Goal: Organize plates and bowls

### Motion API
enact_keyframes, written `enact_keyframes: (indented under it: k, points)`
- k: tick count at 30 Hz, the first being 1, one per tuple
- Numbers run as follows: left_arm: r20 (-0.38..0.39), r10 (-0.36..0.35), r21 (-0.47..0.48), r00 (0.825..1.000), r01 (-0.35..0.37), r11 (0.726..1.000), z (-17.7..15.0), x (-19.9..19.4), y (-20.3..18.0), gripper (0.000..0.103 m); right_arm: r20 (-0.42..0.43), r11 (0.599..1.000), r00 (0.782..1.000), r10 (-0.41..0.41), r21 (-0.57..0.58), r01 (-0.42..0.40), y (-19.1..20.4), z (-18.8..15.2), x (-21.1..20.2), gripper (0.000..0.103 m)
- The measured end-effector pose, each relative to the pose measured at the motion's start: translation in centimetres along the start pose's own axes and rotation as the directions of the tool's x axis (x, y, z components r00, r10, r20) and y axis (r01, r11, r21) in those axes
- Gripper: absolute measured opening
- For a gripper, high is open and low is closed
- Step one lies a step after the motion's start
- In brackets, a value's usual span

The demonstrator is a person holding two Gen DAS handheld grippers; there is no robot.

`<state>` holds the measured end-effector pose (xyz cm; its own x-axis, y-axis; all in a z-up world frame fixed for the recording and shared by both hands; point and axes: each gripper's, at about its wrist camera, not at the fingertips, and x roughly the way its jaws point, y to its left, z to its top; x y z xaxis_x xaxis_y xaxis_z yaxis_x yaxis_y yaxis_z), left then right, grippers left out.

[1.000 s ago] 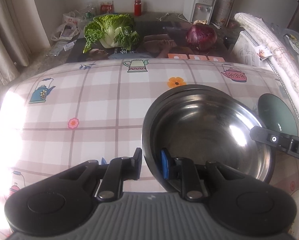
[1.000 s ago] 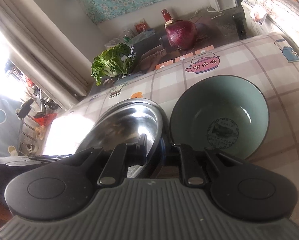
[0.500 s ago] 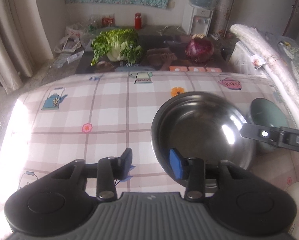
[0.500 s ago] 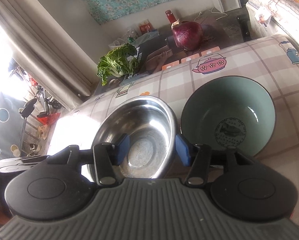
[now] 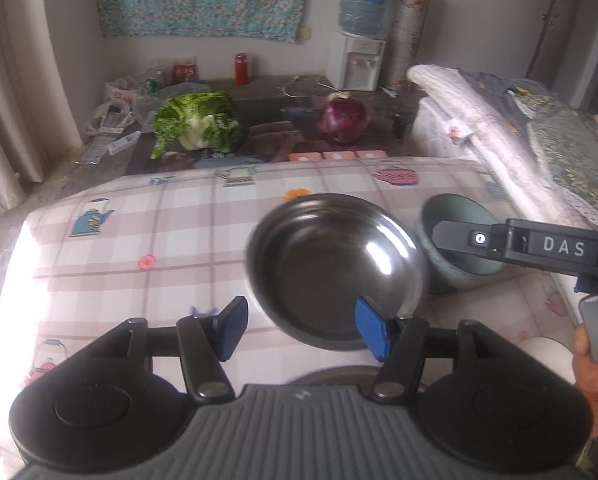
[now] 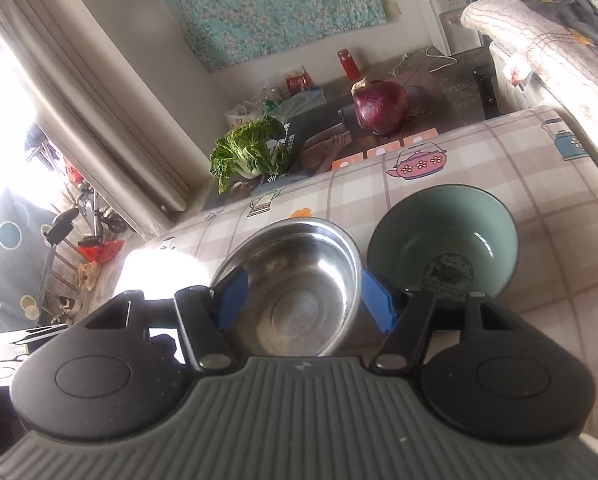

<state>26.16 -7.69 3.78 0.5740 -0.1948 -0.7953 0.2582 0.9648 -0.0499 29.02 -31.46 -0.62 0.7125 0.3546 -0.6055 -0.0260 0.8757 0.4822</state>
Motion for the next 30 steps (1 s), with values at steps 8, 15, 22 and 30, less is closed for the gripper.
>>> enact_keyframes:
  k: [8, 15, 22, 30]
  points:
    - [-0.002, -0.067, 0.054, 0.998, 0.067, 0.996, -1.3, -0.9, -3.7, 0.067, 0.019, 0.999, 1.0, -0.009, 0.042, 0.008, -2.3, -1.0, -3.8, 0.063]
    - [-0.005, -0.105, 0.071, 0.994, 0.105, 0.992, -1.7, -0.7, -6.5, 0.069, 0.027, 0.997, 0.999, -0.03, 0.075, 0.028, -4.8, -1.9, -6.3, 0.063]
    - [0.007, -0.124, 0.049, 0.992, 0.123, 0.991, -1.3, 0.0, -8.8, 0.068, 0.033, 0.992, 0.997, -0.063, 0.111, 0.058, -8.2, -1.8, -7.9, 0.063]
    - [0.018, -0.142, -0.003, 0.99, 0.142, 0.99, 0.3, 2.4, -11.1, 0.061, 0.023, 0.984, 0.997, -0.078, 0.164, 0.073, -11.8, -0.7, -6.8, 0.059]
